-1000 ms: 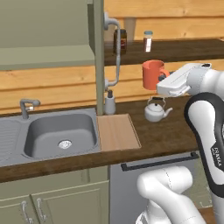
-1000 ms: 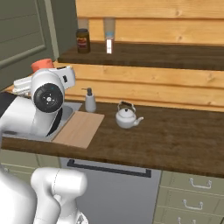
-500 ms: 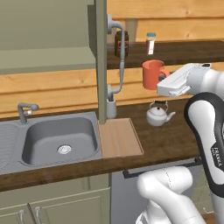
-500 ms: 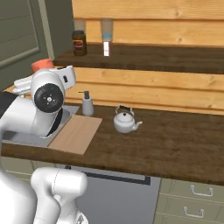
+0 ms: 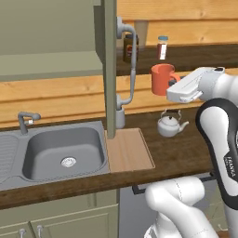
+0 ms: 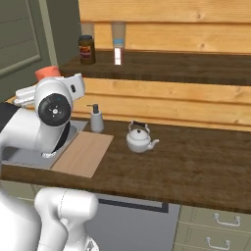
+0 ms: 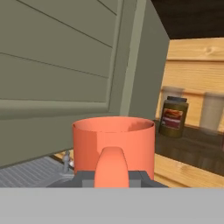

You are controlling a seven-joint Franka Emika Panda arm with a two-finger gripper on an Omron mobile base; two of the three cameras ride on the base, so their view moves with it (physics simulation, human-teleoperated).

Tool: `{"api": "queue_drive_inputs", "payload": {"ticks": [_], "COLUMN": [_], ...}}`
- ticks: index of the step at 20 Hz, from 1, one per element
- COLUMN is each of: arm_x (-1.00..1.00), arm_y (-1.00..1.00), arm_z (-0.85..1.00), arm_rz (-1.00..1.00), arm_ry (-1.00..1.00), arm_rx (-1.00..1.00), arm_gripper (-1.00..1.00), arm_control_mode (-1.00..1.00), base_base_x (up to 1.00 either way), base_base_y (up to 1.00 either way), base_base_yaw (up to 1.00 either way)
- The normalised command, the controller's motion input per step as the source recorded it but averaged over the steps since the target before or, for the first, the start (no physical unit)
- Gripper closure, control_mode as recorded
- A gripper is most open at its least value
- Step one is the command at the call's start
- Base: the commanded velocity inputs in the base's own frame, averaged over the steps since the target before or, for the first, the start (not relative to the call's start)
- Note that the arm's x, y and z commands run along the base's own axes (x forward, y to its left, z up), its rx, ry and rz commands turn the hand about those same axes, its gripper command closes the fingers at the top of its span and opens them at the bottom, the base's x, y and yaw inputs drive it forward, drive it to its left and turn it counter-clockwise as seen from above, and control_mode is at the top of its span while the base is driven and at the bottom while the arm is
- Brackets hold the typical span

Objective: Pick the kettle from the counter and place it on the tray. Then pick the mug from the cabinet and place it on the tray. Then close the cabinet doors.

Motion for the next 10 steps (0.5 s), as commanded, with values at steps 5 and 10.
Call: {"api": "queue_drive_inputs", "payload": {"ticks": [5, 10], "arm_x": [-0.02, -0.01], "arm_y": [-0.07, -0.28], "arm_z": [-0.48, -0.98], "arm_rz": [0.04, 0.15], "arm_ry": [0.0, 0.0], "arm_rx": [0.0, 0.0], "arm_gripper": [1.0, 1.0], "arm_control_mode": [-1.0, -1.0], "base_base_x": [0.02, 0.0], "base_base_y": [0.0, 0.0], "base_base_yaw": [0.0, 0.0]}}
